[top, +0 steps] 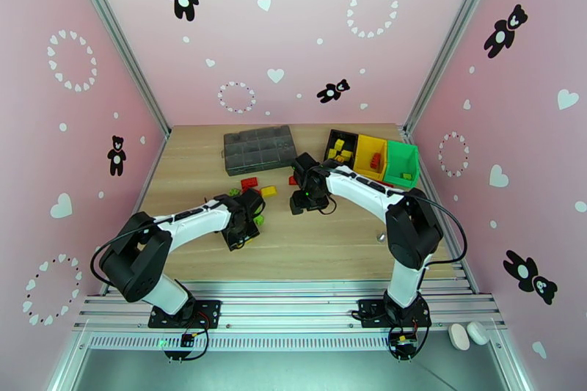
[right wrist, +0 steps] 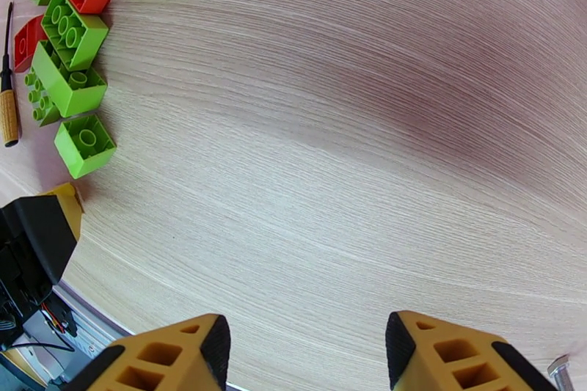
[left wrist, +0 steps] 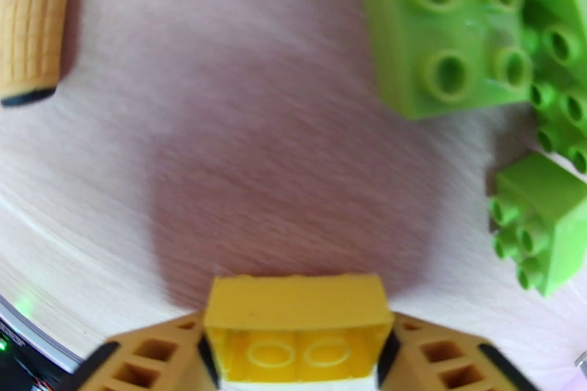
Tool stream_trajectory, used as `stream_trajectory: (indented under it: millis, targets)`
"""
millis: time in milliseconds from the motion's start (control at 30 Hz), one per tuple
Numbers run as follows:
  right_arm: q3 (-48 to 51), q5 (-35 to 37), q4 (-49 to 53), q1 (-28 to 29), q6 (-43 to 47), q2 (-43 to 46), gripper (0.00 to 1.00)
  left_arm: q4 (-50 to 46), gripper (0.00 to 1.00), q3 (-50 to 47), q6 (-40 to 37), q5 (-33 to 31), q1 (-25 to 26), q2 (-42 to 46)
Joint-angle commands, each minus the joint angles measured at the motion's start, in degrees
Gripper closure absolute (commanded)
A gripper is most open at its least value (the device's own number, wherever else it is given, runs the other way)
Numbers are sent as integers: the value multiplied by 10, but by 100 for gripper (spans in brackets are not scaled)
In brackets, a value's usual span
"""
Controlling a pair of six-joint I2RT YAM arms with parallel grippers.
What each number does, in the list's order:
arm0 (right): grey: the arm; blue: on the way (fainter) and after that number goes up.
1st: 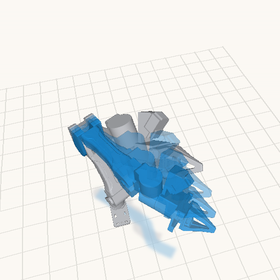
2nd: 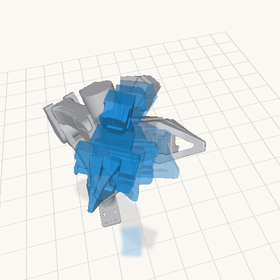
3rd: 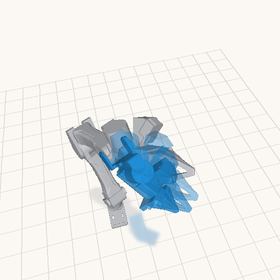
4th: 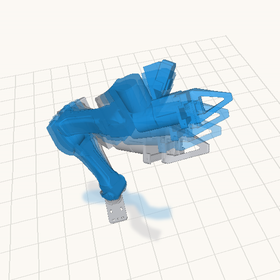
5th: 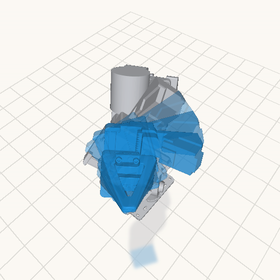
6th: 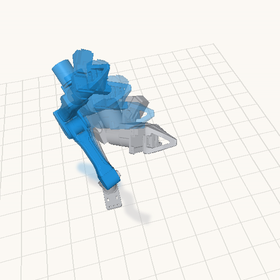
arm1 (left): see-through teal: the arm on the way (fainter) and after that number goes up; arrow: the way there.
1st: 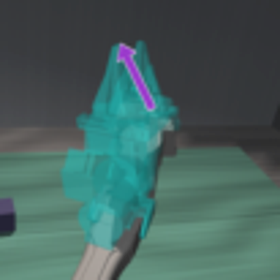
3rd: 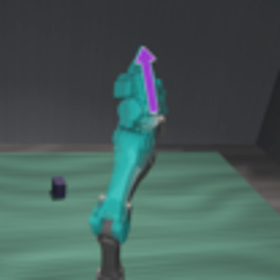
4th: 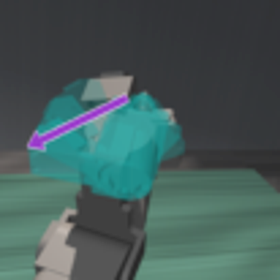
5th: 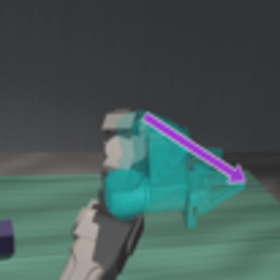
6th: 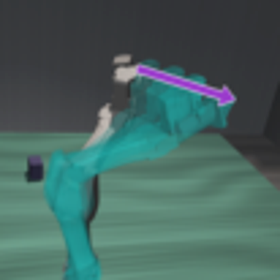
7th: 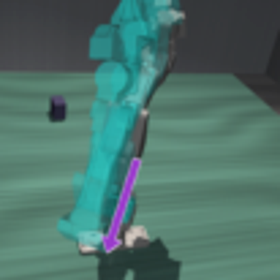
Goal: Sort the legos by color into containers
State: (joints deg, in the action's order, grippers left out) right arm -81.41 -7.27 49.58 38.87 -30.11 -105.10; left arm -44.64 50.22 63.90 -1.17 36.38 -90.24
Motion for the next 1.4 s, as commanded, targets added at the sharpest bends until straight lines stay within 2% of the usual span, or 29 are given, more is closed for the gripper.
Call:
stream_trajectory:
  millis: [0, 167, 267, 433, 700, 867, 1200, 1367]
  targets:
    - [7, 5, 1, -6, -10, 21, 40, 2, 48, 13, -20, 33, -5, 20]
    - [10, -3, 0, -33, -10, 31, 39, 15, 51, 28, -41, 75, -5, 51]
    - [10, -10, 1, -58, -8, 43, 39, 45, 51, 48, -60, 122, -5, 64]
    - [14, -38, -4, -121, -12, 62, 39, 96, 50, 123, -82, 186, -5, 24]
    - [55, -99, -33, -250, -54, 106, 39, 176, 51, 330, -80, 274, -5, -160]
    - [86, -112, -41, -297, -72, 138, 39, 210, 51, 466, -57, 320, -4, -277]
    - [121, -110, -39, -317, -83, 161, 39, 256, 50, 690, 11, 342, 2, -456]
    - [130, -113, -34, -324, -80, 167, 38, 245, 49, 843, 39, 352, 5, -550]
